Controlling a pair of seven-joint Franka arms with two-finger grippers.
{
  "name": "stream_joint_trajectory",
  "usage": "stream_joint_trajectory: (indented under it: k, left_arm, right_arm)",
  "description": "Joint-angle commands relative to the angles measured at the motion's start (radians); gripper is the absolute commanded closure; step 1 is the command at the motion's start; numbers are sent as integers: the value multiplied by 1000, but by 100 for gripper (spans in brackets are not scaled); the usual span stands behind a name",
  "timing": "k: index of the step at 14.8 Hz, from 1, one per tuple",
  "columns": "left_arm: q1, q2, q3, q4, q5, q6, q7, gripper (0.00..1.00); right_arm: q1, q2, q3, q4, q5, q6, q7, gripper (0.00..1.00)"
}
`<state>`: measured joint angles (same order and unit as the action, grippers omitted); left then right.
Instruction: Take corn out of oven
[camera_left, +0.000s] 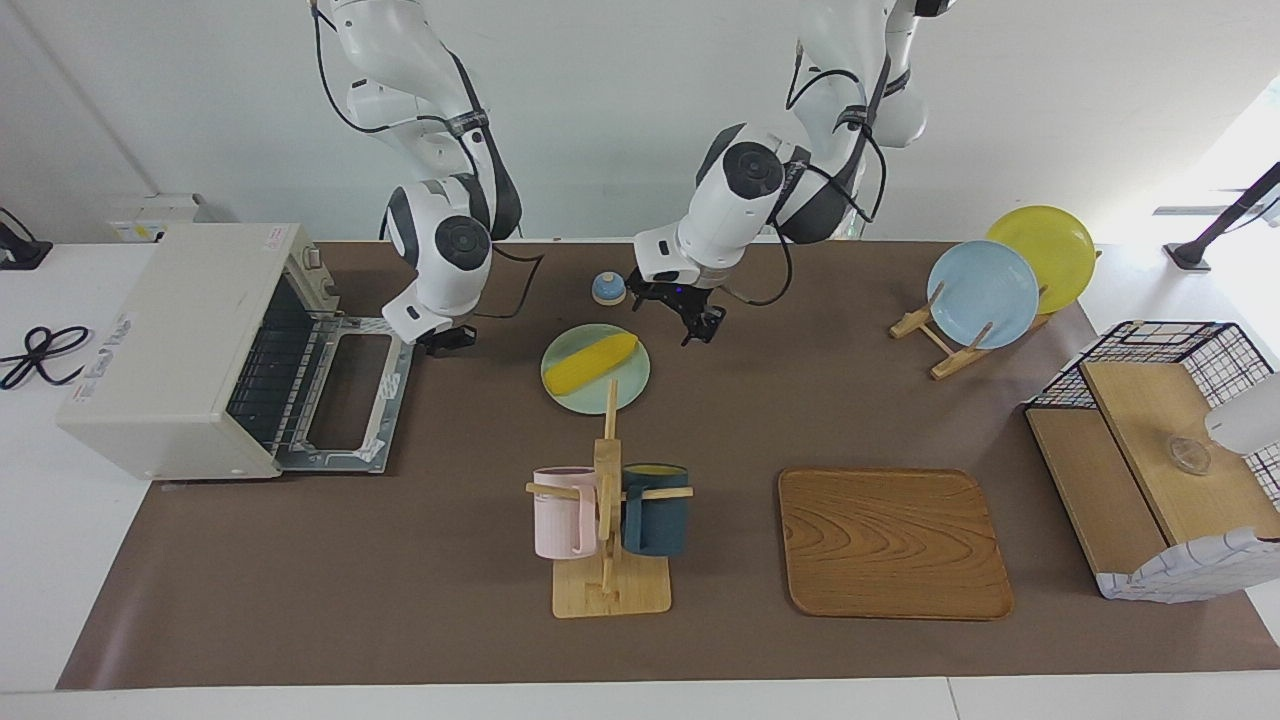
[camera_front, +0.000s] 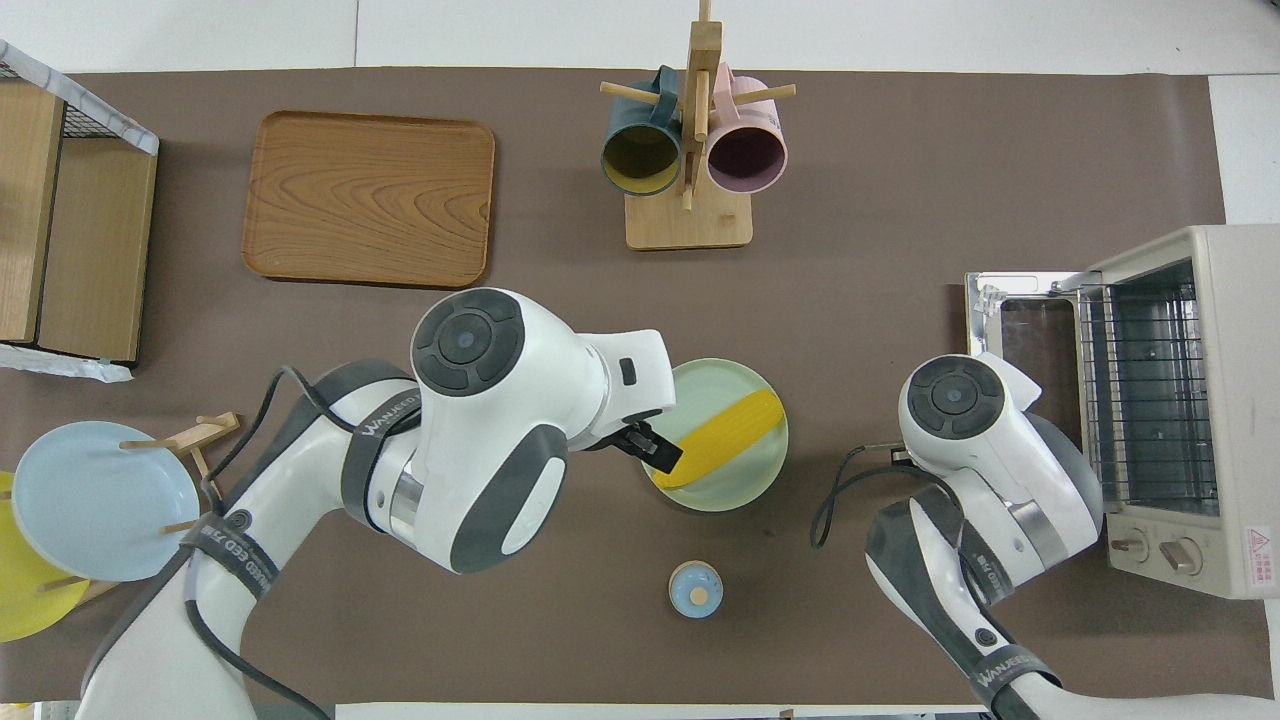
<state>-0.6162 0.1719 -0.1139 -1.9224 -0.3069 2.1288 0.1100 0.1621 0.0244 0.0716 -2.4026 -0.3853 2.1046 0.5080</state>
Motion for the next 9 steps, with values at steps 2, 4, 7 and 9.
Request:
stream_joint_trajectory:
  k: [2, 4, 7, 9]
  left_arm:
    - [-105, 92, 22, 55, 17, 62, -62, 0]
    - [-140, 180, 23, 144, 47, 63, -116, 0]
    - [-146, 247, 23, 221, 88, 63, -139, 0]
    - [-146, 285, 25, 255, 100, 60, -138, 0]
  right_arm:
    - [-33, -26, 11, -41, -27, 43, -6, 100]
    - [-52, -23, 11, -52, -36, 72, -6, 100]
    - [-67, -21, 11, -56, -82, 78, -9, 100]
    - [-67, -21, 10, -53, -87, 63, -6, 100]
